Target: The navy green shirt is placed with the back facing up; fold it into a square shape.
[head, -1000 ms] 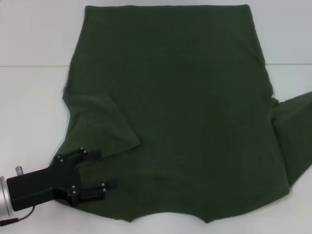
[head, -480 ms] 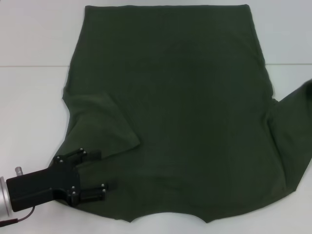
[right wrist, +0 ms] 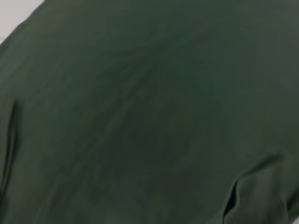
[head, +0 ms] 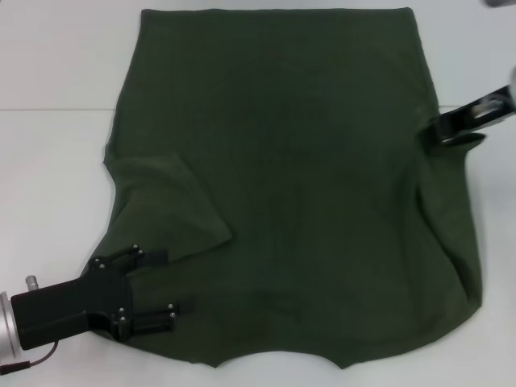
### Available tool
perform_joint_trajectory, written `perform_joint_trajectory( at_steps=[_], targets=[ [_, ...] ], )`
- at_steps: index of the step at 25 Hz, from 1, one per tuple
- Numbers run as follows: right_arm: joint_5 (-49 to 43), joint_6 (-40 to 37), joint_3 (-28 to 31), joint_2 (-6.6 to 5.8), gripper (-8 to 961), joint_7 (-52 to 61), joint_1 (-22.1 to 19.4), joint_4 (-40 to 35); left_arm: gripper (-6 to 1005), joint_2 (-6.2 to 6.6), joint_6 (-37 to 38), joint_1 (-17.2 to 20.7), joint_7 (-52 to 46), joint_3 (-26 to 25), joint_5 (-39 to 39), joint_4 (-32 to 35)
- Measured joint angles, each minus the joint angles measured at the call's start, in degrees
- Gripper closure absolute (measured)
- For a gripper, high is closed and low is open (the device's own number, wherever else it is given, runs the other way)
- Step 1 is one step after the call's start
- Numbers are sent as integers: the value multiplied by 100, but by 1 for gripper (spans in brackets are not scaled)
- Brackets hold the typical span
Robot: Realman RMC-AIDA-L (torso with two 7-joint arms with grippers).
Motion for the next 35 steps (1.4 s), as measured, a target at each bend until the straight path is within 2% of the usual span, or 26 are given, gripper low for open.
perform_joint_trajectory(
  at_steps=[7,14,19,22,25,28,30,35],
  targets=[
    [-209,-52,-471,183,928,90,244,142,80,0,14,-2,0,1,-1,0],
    [73,-307,-434,183,926,60,262,132,80,7,-5,3,0,0,-1,0],
    [720,-675,-123,99,738,-143,228,116,80,10,-21,-17,0,0,-2,0],
    [1050,-849,251,-8,613,-292,110,154,80,16,-11,-20,-51,-24,-2,0],
    [1125,-835,502,-100,488,-324,-165,184,80,19,11,-20,-232,-74,-26,0],
    [1380,-854,775,-166,242,-558,-582,249,80,46,46,-44,-737,-257,-44,-1],
    [1842,-945,963,-187,224,-954,-967,274,80,90,126,-76,-1151,-425,-48,-1],
    [3341,-1475,1292,-254,200,-2531,-1952,586,80,298,627,-194,-2536,-1035,-10,13]
  ],
)
